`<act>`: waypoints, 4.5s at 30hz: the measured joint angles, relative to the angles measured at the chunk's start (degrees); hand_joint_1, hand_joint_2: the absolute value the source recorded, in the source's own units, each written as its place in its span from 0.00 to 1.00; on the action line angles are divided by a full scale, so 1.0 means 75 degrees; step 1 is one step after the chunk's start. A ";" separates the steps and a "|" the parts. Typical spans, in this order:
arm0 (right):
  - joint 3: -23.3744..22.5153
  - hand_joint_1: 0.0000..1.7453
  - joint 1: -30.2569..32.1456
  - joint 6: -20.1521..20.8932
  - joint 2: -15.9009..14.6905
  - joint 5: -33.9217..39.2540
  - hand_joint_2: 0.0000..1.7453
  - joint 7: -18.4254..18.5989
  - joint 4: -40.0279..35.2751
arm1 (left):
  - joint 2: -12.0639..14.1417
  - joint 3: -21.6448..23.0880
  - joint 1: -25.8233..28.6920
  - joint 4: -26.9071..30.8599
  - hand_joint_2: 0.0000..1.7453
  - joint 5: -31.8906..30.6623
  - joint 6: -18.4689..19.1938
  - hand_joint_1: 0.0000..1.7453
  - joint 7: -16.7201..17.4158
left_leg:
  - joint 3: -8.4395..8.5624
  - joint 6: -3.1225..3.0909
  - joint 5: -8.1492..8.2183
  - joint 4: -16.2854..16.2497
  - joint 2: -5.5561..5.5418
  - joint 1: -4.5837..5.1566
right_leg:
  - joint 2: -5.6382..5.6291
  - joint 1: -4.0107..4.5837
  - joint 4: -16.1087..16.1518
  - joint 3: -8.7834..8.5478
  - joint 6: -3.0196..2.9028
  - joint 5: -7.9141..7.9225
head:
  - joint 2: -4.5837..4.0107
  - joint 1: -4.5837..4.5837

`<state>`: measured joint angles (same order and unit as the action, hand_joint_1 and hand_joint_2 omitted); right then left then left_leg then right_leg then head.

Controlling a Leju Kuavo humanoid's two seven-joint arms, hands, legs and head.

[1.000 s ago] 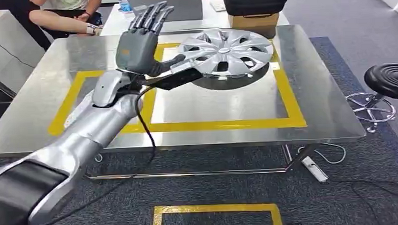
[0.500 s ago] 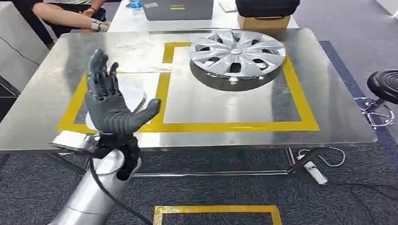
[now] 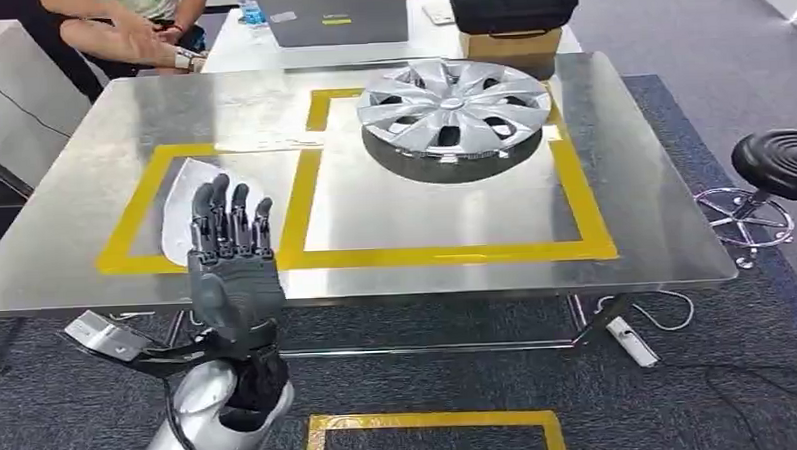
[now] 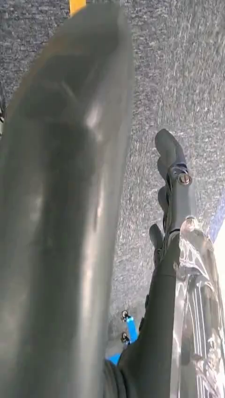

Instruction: Take the parts from the cabinet and place them on the table.

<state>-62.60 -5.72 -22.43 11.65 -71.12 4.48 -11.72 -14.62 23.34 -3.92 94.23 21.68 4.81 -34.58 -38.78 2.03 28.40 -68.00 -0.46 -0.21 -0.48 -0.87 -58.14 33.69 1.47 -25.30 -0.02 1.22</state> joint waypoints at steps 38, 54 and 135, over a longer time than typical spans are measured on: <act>-0.0084 0.00 -0.0015 0.0210 0.0023 -0.0207 0.00 -0.0006 -0.0003 | 0.0175 0.0285 0.0227 0.0411 1.00 -0.0831 0.3113 0.00 -0.0563 | 0.0758 -0.0299 -0.0400 0.1424 -0.0011 -0.0013 | 0.0005 0.0034 -0.0083 0.0120 0.0295 -0.0028 | 0.0000 0.0000; -0.0102 0.00 -0.0034 0.0236 0.0020 -0.0152 0.00 0.0023 -0.0003 | 0.0207 0.0303 0.0213 0.0154 1.00 -0.0732 0.3258 0.00 -0.0455 | 0.0502 -0.0042 -0.0317 0.1243 0.0004 0.0046 | 0.0011 0.0032 -0.0045 -0.0049 -0.0012 0.0011 | 0.0000 -0.0058; -0.0102 0.00 0.0022 0.0259 0.0023 -0.0067 0.00 0.0018 0.0000 | 0.0303 0.0172 0.0495 -0.0385 0.00 -0.1015 0.3112 0.00 -0.0449 | 0.1010 -0.0486 -0.0432 0.1677 0.0059 0.0059 | 0.0022 0.0049 -0.2400 0.1124 0.0399 -0.1028 | 0.0000 -0.0061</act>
<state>-63.36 -5.55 -20.48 11.82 -71.62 4.61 -11.72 -12.35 24.63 -0.21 91.34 14.08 28.15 -37.94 -31.20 -1.62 25.17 -55.43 -0.02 0.24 -0.31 -0.51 -76.14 42.12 4.46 -33.00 -0.02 0.77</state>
